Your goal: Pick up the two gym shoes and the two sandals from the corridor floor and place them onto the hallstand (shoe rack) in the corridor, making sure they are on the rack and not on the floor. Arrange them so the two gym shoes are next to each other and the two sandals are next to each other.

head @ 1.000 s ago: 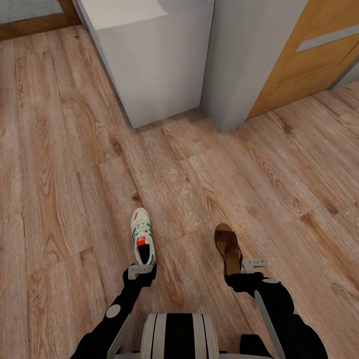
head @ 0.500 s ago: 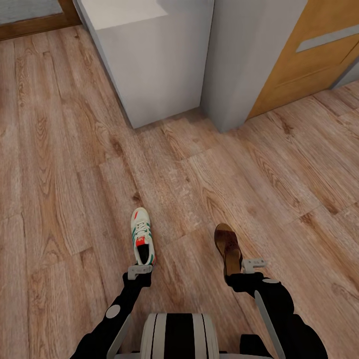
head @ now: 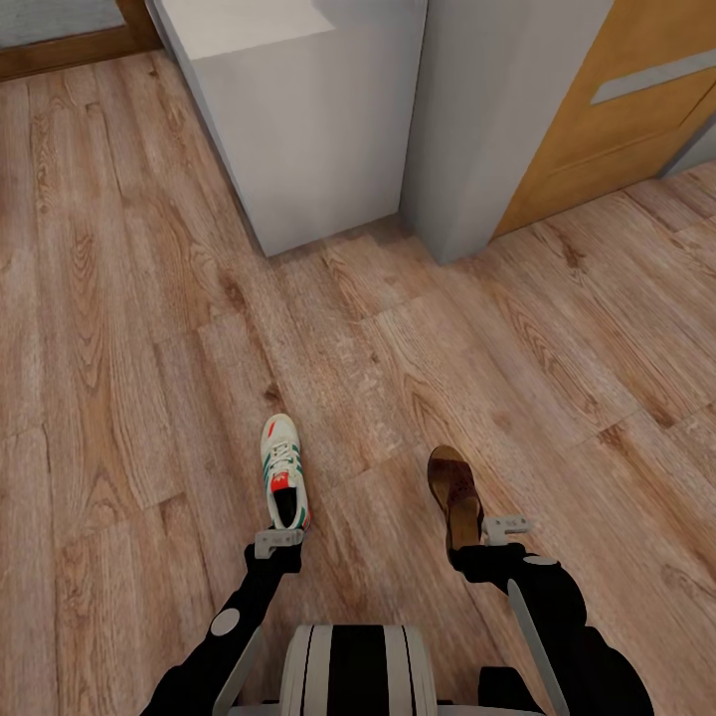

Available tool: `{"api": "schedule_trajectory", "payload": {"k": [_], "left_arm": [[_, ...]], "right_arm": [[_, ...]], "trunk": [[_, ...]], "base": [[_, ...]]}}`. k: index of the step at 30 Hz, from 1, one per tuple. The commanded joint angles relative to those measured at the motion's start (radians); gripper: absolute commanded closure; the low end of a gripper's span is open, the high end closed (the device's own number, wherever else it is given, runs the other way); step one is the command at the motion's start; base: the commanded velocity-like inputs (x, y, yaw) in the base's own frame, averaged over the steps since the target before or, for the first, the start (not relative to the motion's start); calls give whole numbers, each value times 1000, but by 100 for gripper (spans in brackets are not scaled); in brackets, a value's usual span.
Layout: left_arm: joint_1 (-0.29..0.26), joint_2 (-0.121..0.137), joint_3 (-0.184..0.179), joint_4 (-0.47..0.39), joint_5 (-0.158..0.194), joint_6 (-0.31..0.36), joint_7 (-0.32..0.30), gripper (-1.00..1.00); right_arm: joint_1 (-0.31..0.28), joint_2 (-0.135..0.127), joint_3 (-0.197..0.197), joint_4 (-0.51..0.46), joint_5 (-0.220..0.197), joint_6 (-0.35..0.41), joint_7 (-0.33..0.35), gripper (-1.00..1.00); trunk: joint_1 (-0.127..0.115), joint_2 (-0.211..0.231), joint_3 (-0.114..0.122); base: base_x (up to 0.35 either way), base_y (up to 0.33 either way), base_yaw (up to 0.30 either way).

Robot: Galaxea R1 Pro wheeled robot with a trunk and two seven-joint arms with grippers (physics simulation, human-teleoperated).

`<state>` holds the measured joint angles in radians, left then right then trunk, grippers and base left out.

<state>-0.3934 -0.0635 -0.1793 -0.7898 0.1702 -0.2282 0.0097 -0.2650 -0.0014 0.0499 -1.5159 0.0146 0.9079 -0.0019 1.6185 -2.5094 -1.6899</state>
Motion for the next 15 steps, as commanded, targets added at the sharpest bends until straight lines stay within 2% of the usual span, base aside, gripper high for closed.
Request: {"api": "schedule_trajectory", "payload": {"k": [1,9,15], "left_arm": [[0,1,-3,1,11,-3,1,100],[3,1,-4,-1,11,-3,1,100],[5,1,-5,-13,11,-3,2,100]], "right_arm": [[0,0,1,-1,-1,5,-3,100],[0,0,1,-1,-1,5,-3,100],[0,0,1,0,-1,5,-3,100]], "trunk": [[0,0,0],[0,0,0],[-3,1,23]], "base": [[0,0,0],[0,0,0],[0,0,0]]}}
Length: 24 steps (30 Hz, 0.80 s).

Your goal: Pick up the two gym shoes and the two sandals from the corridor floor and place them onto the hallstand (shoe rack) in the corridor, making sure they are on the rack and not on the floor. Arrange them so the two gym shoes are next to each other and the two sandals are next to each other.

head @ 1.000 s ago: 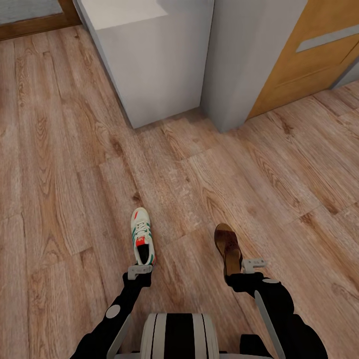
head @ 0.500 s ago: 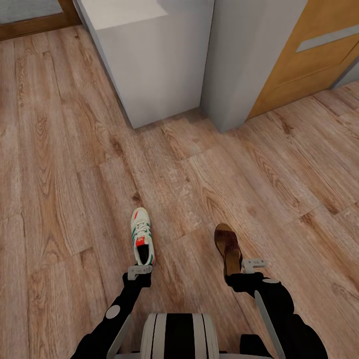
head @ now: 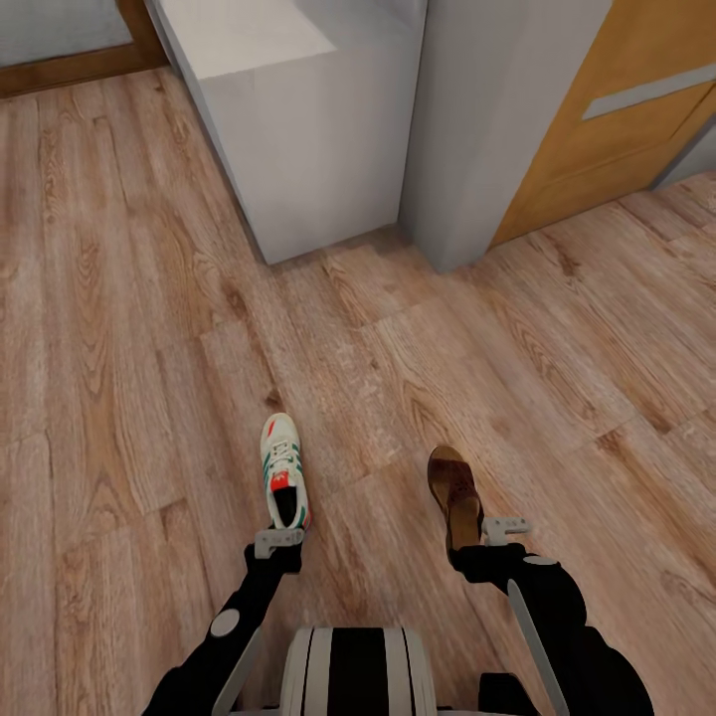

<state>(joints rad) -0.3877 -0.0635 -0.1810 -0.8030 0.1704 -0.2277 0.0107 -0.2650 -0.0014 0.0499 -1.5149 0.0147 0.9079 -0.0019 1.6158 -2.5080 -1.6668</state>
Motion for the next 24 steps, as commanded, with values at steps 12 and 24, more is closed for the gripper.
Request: {"api": "schedule_trajectory", "payload": {"k": [12,24], "left_arm": [[55,3,-3,-301,10,9,3,100],[62,7,-2,-491,9,424,5,100]], "right_arm": [[0,0,1,-1,-2,5,-3,100],[3,1,0,0,-8,5,-3,100]], "trunk": [[-5,3,46],[-11,5,92]], "base": [[0,0,0],[0,0,0]]}}
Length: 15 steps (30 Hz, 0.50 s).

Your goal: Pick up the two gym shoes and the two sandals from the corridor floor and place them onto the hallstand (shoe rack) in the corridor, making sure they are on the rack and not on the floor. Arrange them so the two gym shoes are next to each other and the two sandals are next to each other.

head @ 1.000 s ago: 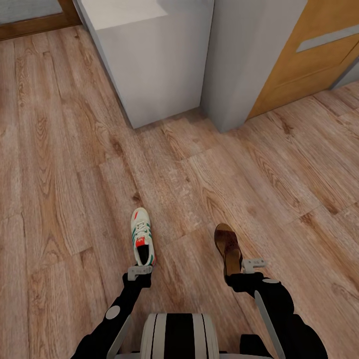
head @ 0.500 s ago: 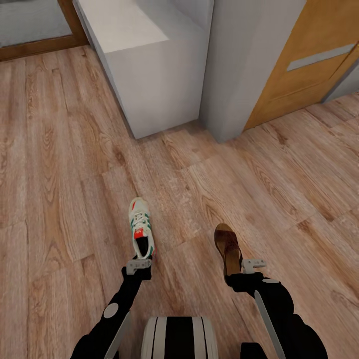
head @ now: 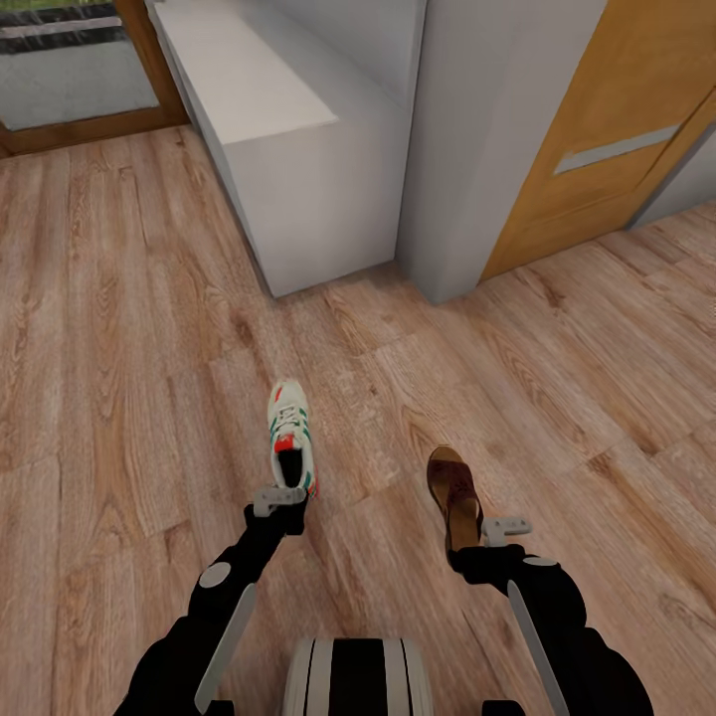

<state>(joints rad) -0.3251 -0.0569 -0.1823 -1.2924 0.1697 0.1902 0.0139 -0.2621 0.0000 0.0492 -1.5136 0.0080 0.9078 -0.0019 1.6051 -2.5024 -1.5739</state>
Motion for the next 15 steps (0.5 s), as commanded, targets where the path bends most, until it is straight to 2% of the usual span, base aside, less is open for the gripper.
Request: {"api": "schedule_trajectory", "payload": {"k": [1,6,7,11,15], "left_arm": [[0,0,0,-3,10,47,2,100],[0,0,-1,-13,9,232,1,100],[0,0,-1,-38,9,298,1,100],[2,2,0,-122,8,428,1,100],[7,3,1,-184,8,570,1,100]], "right_arm": [[0,0,1,-1,-2,5,-3,100],[0,0,1,-1,-3,5,-3,100],[0,0,1,-1,-4,5,-3,100],[0,0,0,0,-5,5,-3,100],[0,0,0,0,-6,5,-3,100]], "trunk": [[-1,0,3],[-3,1,23],[-3,1,27],[-5,2,42],[-20,30,55]], "base": [[0,0,0],[0,0,0],[0,0,0],[0,0,0],[0,0,0]]}}
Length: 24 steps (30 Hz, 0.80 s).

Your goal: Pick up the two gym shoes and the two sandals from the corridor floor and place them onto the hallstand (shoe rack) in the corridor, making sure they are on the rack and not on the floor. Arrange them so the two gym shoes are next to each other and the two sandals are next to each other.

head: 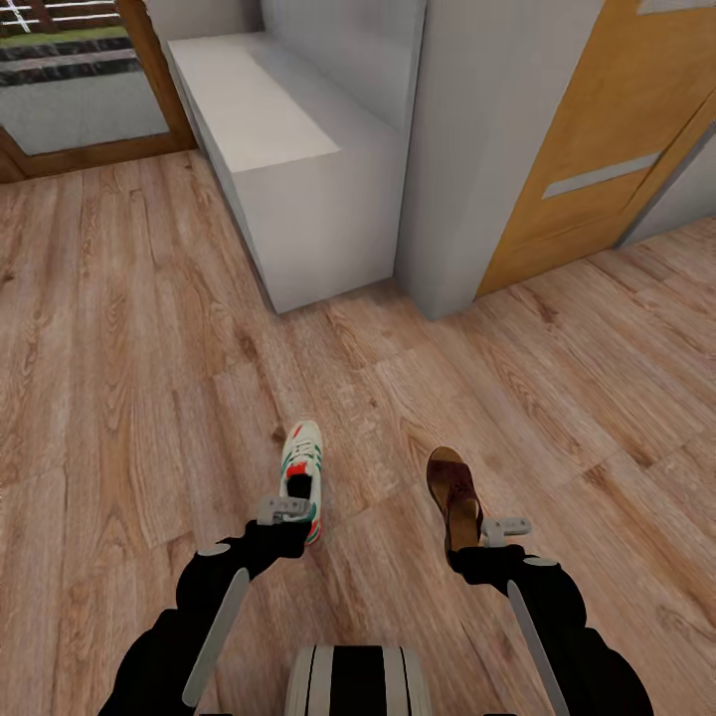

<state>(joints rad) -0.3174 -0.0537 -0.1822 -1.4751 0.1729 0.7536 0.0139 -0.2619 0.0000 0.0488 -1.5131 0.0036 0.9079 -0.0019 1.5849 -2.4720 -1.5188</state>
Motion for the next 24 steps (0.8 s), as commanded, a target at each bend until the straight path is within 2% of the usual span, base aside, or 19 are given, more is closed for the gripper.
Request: {"api": "schedule_trajectory", "payload": {"k": [1,5,8,10,13,18,24], "left_arm": [[0,0,1,-5,4,23,1,100],[1,0,14,-15,4,93,1,100],[1,-1,83,-18,4,116,1,100],[1,-1,117,-18,5,120,1,100],[1,-1,144,-18,5,134,1,100],[0,-1,154,-17,1,200,1,100],[0,-1,154,-18,-5,214,1,100]], "right_arm": [[0,0,0,-1,-2,5,-2,100],[0,0,0,-1,-3,5,-1,100],[0,-1,-1,-1,-3,5,0,100],[1,-1,-1,-1,-3,5,0,100],[2,-1,-1,0,-4,5,0,100],[3,0,-1,2,-4,5,3,100],[3,0,-1,3,-4,5,3,100]], "trunk": [[-4,7,3],[-19,35,15],[-31,56,25],[-39,70,31],[-50,91,40],[-69,126,56],[-92,168,75]], "base": [[0,0,0],[0,0,0],[0,0,0],[0,0,0],[0,0,0],[0,0,0],[0,0,0]]}}
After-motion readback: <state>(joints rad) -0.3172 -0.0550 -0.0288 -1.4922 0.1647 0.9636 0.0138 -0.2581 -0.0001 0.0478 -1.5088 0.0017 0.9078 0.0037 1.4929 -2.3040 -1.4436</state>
